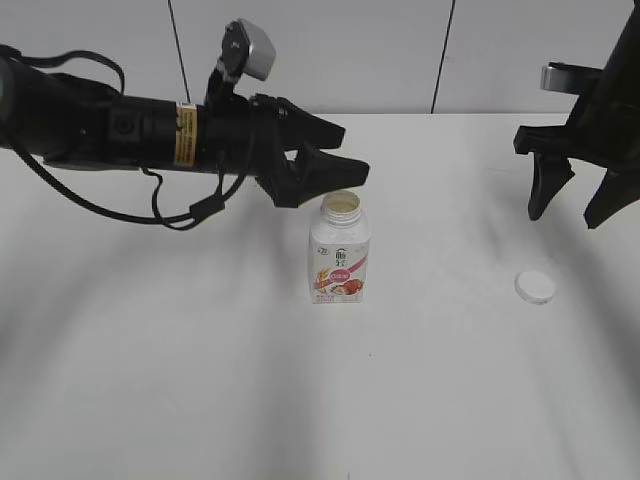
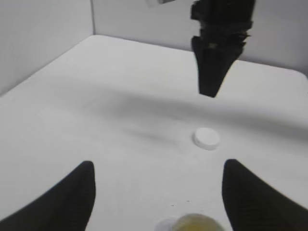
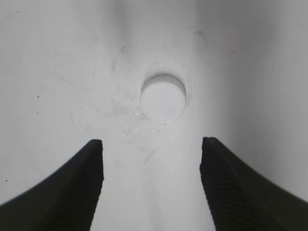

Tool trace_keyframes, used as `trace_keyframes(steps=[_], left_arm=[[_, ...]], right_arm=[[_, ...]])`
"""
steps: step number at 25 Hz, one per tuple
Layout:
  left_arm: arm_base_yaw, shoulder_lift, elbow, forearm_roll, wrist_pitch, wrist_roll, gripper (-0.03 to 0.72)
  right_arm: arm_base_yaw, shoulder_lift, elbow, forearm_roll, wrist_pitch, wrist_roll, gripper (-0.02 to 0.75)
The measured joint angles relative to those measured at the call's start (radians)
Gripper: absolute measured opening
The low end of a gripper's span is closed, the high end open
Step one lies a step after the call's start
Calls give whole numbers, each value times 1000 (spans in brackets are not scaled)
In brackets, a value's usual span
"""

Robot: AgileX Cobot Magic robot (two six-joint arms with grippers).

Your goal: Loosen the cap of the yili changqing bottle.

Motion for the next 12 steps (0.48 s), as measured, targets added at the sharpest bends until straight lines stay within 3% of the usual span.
trace_keyframes(steps=[7, 12], left_arm=[[12, -167, 1, 61, 406, -156, 502], [12, -287, 1, 105, 754, -365, 502]], right_arm=[[0, 0, -58, 0, 47, 0, 501], [0, 0, -58, -5, 51, -9, 501]])
